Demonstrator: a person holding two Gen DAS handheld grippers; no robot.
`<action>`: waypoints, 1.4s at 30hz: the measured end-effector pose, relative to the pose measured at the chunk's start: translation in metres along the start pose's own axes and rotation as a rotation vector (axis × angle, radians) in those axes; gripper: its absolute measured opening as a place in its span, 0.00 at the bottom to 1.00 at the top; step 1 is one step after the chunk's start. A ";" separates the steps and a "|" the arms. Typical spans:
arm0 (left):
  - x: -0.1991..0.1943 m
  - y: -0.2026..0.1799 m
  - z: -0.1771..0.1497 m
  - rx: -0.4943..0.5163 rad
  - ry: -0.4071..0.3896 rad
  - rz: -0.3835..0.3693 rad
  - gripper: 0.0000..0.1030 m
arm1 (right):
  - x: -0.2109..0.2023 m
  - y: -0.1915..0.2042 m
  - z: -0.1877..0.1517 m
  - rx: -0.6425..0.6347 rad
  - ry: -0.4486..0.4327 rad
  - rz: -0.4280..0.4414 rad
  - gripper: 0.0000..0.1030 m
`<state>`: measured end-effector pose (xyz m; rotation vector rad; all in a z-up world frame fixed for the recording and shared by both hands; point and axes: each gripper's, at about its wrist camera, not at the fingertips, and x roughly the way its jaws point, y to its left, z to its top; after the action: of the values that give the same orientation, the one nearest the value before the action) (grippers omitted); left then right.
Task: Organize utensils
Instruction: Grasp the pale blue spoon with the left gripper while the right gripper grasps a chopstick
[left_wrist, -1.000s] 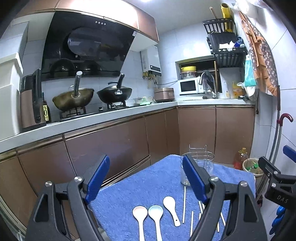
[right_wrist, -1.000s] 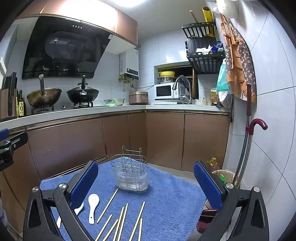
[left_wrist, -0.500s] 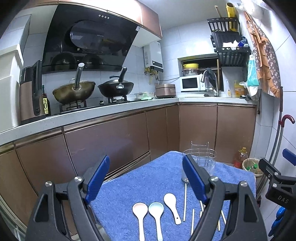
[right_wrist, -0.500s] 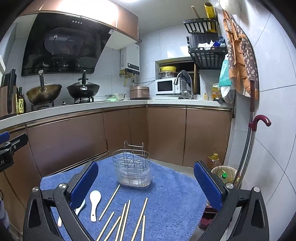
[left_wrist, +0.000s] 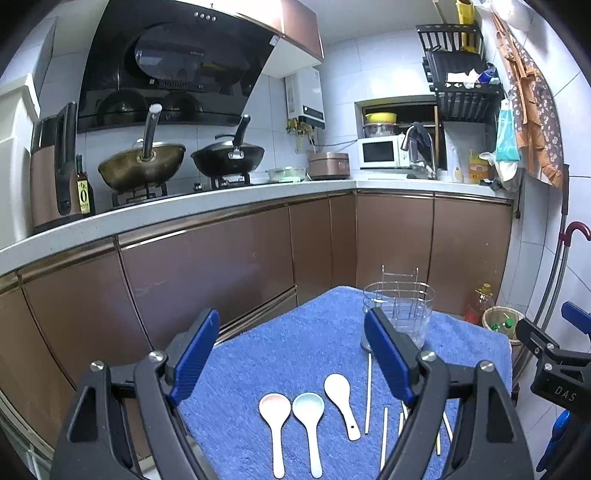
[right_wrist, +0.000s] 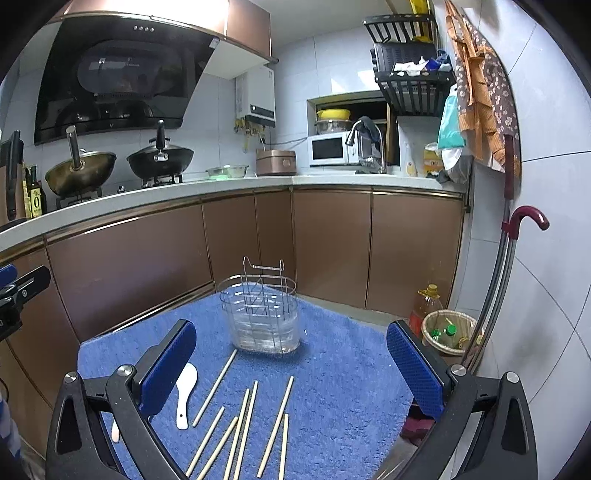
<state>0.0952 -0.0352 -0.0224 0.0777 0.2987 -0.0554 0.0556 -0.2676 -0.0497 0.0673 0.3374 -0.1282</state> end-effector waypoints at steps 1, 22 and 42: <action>0.002 0.001 -0.001 -0.001 0.007 -0.001 0.77 | 0.002 0.000 0.000 -0.002 0.008 0.001 1.00; 0.132 0.087 -0.049 -0.245 0.502 -0.314 0.76 | 0.094 -0.020 -0.025 0.067 0.406 0.173 0.55; 0.249 0.057 -0.084 -0.039 0.805 -0.719 0.48 | 0.159 -0.046 -0.061 0.147 0.664 0.262 0.43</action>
<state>0.3124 0.0179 -0.1726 -0.0550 1.1230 -0.7429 0.1783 -0.3257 -0.1628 0.3011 0.9768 0.1368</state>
